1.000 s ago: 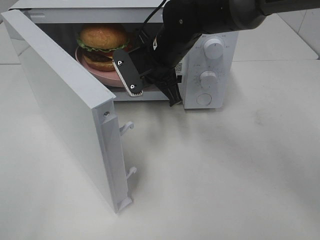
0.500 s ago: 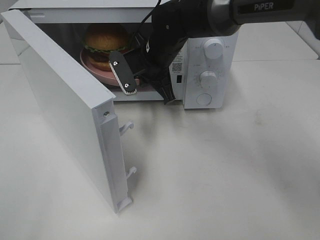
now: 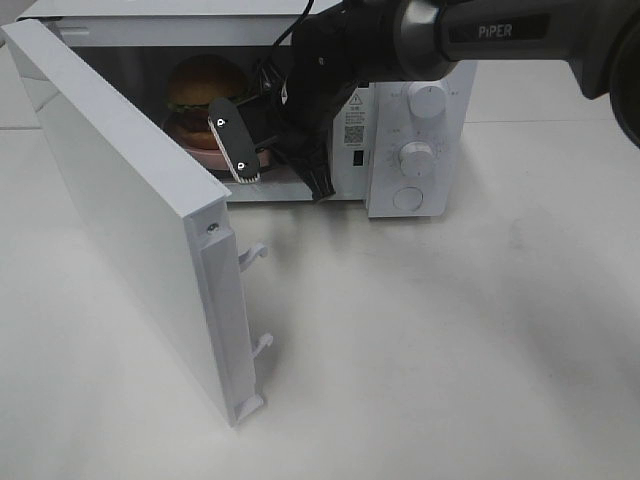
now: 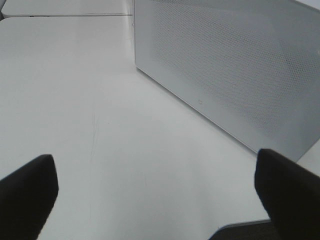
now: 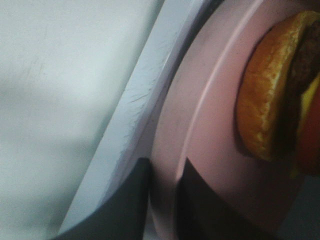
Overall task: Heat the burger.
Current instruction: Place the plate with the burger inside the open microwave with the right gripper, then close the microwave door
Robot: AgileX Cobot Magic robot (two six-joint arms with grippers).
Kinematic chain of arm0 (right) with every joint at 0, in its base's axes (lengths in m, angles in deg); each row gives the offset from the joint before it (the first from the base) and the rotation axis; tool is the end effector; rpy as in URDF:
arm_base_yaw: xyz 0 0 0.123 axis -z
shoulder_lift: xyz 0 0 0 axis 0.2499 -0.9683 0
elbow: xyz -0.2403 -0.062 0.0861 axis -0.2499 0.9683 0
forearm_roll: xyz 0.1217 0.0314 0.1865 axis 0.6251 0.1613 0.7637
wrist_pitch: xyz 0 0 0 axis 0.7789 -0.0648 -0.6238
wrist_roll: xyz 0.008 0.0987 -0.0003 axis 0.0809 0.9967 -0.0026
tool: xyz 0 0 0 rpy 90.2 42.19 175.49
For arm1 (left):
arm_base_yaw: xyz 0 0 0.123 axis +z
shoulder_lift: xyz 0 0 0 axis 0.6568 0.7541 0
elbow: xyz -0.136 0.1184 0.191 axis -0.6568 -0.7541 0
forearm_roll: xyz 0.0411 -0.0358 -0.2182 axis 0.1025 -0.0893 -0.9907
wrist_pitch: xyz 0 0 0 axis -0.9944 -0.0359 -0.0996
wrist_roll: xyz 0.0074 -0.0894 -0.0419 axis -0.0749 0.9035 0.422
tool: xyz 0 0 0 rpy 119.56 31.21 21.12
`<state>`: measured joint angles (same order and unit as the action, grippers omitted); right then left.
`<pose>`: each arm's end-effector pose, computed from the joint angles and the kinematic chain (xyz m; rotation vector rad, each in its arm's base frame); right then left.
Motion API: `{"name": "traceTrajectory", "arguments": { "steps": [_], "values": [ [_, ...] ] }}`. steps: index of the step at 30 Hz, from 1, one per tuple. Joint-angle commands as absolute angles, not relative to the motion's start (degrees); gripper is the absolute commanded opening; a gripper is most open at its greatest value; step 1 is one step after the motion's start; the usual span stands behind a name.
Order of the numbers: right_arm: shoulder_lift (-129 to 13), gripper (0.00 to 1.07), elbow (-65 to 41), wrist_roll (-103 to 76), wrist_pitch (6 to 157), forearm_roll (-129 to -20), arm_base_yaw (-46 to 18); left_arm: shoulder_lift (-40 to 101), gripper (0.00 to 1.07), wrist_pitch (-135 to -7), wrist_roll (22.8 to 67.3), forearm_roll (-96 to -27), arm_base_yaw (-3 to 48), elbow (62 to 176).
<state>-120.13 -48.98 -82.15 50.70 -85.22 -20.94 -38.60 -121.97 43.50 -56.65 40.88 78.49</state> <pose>0.3974 0.2727 0.1621 -2.0842 1.3121 -0.4627 -0.0036 -0.0146 0.2628 0.1108 2.0394 -0.1422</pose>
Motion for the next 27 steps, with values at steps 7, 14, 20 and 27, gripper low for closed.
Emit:
{"name": "traceTrajectory", "arguments": {
  "steps": [7,14,20,27],
  "values": [
    [-119.28,0.49,-50.07,-81.58,51.16,-82.42,-21.22,-39.34,1.0,-121.06,43.56,-56.83,40.6,78.55],
    [-117.79,0.5,-47.84,-81.06,50.01,-81.9,-21.22,-39.34,1.0,-121.06,43.56,-56.83,40.6,78.55],
    [-114.18,0.54,-42.74,-80.43,53.28,-79.38,-21.16,-39.34,1.0,-121.06,43.56,-56.83,40.6,78.55],
    [-111.66,0.72,-38.67,-77.4,55.51,-78.35,-21.16,-39.34,1.0,-121.06,43.56,-56.83,40.6,78.55]
  ]
}}
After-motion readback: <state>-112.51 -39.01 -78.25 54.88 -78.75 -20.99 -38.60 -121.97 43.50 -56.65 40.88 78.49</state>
